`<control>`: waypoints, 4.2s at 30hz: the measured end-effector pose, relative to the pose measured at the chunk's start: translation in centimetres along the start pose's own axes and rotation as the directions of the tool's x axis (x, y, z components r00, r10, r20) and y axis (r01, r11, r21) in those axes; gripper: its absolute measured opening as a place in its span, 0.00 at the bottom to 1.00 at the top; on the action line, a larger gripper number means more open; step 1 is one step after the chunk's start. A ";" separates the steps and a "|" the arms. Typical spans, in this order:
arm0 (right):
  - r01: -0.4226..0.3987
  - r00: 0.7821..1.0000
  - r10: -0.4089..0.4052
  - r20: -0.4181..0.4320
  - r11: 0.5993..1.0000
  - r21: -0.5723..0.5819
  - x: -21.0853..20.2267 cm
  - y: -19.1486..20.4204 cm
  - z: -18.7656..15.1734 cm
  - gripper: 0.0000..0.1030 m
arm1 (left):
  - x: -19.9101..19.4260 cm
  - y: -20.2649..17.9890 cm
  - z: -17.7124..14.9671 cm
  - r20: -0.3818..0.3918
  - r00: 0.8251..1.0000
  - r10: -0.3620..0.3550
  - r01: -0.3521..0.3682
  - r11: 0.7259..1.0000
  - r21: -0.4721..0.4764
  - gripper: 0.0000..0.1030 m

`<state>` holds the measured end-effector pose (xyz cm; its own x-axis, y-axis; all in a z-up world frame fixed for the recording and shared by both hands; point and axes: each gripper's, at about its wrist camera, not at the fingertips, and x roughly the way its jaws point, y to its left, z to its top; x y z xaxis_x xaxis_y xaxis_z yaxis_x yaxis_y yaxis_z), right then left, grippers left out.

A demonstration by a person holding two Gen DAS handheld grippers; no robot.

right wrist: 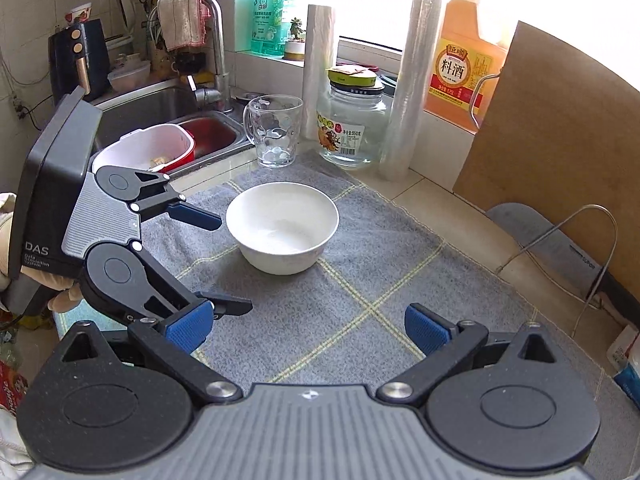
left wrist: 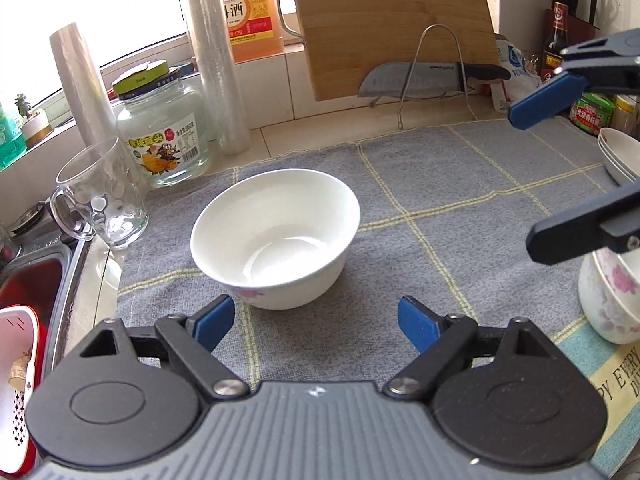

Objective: Organize plates and bowls
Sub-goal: 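Move the right tool to a white bowl on the towel and grip its rim, then lift the white bowl with the right tool toward the nested bowls, then lower the held bowl into the nested bowls with the right tool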

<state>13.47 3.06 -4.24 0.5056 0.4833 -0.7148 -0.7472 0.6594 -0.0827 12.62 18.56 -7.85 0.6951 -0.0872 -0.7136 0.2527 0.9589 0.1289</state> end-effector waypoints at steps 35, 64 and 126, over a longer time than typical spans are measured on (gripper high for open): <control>-0.181 0.971 0.191 -0.142 0.981 0.075 14.3 -2.2 7.3 0.79 | 3.5 3.0 0.4 0.080 0.996 -0.035 0.037 0.999 -0.031 0.86; -0.213 0.967 0.233 -0.101 0.961 0.176 8.5 -2.4 5.8 0.73 | -1.6 1.6 1.1 0.098 0.989 -0.114 0.111 0.993 0.030 0.90; -0.031 0.997 0.056 -0.057 0.928 0.372 -9.9 -6.8 -10.7 0.73 | -6.5 -17.1 1.8 -0.014 0.929 -0.369 0.360 0.898 0.252 0.90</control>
<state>8.92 -12.39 -4.03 0.4371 0.4858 -0.7569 -0.5482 0.8111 0.2041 4.97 2.28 -4.16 0.5433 -0.4311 -0.7204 0.6468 0.7620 0.0318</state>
